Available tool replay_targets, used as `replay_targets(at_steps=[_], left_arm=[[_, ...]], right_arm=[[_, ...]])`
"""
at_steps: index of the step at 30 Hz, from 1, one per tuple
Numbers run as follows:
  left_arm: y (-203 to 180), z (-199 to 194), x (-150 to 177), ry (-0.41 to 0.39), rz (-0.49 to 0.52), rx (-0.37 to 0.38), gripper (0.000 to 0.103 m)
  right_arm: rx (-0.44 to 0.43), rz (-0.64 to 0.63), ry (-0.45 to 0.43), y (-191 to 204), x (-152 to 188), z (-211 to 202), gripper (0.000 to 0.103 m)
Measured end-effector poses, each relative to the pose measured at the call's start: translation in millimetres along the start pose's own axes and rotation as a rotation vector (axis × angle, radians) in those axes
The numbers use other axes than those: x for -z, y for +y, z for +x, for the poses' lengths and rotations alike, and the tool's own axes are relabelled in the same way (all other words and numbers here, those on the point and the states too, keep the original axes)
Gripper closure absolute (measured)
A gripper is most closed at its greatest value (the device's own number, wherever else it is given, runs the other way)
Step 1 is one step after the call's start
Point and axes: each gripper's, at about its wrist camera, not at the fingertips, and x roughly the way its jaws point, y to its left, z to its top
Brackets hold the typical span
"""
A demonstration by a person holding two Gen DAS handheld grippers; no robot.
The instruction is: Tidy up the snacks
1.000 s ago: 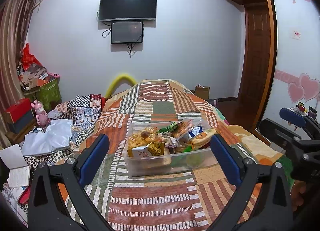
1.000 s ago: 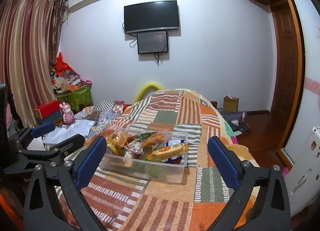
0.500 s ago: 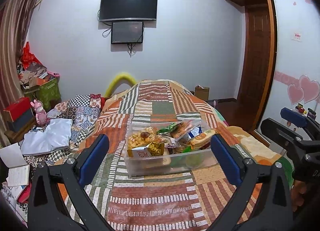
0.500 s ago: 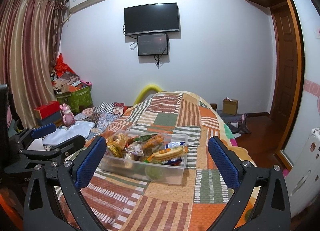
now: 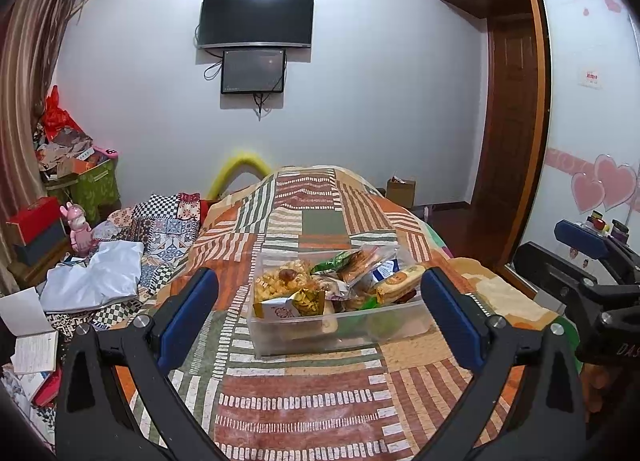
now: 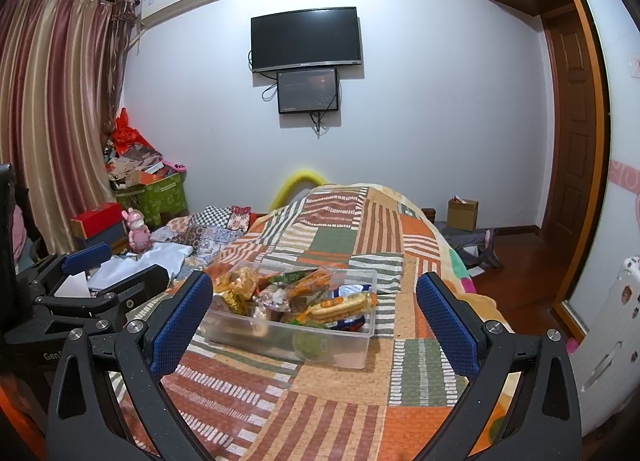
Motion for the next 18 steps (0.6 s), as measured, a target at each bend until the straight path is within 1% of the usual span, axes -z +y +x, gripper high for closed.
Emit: replay_targets(at_steps=[11, 15, 18], left_arm=[[2.1, -2.2, -0.3, -0.014, -0.009, 0.015, 0.001], [2.2, -2.7, -0.6, -0.022, -0.011, 0.01, 0.001], [1.5, -2.5, 0.4, -0.014, -0.008, 0.018, 0.001]], right_arm=[[0.0, 0.002, 0.008, -0.2, -0.9, 0.1, 0.001], [0.001, 0.003, 0.007, -1.2, -1.3, 0.6, 0.001], [0.002, 0.005, 0.008, -1.8, -1.3, 1.4, 0.001]])
